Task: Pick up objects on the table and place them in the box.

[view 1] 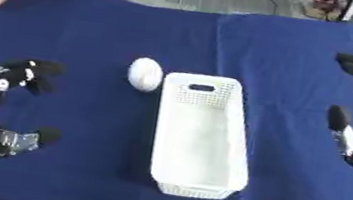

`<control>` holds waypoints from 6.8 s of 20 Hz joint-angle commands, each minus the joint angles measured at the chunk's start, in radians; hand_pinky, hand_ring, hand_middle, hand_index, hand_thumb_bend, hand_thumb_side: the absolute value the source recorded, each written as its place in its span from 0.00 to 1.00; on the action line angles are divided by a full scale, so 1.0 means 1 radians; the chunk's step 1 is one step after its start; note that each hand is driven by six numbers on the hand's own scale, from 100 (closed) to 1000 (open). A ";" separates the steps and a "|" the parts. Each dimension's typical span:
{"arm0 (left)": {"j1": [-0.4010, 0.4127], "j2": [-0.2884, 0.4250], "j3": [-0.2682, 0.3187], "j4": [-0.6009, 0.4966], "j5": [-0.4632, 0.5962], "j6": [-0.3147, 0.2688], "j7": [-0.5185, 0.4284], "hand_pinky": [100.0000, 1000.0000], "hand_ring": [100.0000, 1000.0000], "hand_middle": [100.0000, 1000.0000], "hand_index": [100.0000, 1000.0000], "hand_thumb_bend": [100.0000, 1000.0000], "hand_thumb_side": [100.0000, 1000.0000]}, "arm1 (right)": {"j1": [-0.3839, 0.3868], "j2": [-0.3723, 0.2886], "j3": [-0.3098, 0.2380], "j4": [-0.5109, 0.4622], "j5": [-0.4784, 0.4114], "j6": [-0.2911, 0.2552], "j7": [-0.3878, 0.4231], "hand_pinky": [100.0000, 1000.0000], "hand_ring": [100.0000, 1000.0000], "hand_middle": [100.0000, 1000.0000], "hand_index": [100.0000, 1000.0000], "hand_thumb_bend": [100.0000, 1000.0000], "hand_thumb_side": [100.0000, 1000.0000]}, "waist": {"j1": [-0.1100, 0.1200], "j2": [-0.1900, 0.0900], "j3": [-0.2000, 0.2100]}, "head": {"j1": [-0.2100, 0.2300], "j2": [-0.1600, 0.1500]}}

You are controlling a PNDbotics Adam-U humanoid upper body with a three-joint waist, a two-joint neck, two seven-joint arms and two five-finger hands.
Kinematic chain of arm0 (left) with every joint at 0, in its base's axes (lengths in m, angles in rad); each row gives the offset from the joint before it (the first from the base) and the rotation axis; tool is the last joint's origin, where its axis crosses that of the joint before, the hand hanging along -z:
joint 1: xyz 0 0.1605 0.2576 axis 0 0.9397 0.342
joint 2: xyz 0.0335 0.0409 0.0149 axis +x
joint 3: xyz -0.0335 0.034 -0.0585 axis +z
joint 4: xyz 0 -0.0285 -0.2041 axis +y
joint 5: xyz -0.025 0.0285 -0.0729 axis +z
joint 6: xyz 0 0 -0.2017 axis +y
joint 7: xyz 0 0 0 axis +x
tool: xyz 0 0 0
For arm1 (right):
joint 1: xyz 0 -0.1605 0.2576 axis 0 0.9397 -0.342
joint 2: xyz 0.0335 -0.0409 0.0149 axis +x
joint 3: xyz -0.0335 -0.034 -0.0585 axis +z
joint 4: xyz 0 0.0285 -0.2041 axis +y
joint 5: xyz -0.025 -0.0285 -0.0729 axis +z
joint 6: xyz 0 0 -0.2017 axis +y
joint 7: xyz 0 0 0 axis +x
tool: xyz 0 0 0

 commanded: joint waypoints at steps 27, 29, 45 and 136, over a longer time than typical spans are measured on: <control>-0.396 0.062 -0.145 0.325 0.047 -0.050 -0.026 0.68 0.75 0.90 0.93 0.85 0.56 | -0.001 -0.012 0.014 0.000 -0.013 -0.014 0.014 1.00 0.89 0.83 0.83 0.20 0.46 | -0.018 -0.027 0.001 | 0.003 0.000; -0.421 0.061 -0.155 0.351 0.037 -0.059 -0.029 0.68 0.75 0.90 0.93 0.86 0.56 | -0.002 -0.011 0.015 0.002 -0.014 -0.016 0.016 1.00 0.89 0.83 0.83 0.20 0.46 | -0.019 -0.028 0.000 | 0.006 0.000; -0.630 -0.013 -0.236 0.610 -0.159 -0.201 -0.009 0.72 0.77 0.89 0.95 0.92 0.57 | -0.005 -0.011 0.021 0.008 -0.024 -0.025 0.023 1.00 0.89 0.83 0.83 0.20 0.46 | -0.030 -0.022 -0.015 | 0.012 0.001; -0.791 -0.074 -0.215 1.011 -0.572 -0.326 0.317 0.14 0.34 0.54 0.74 0.00 0.47 | -0.042 -0.005 0.036 0.021 -0.058 -0.047 0.067 1.00 0.89 0.83 0.84 0.14 0.50 | -0.045 0.038 -0.105 | 0.032 -0.063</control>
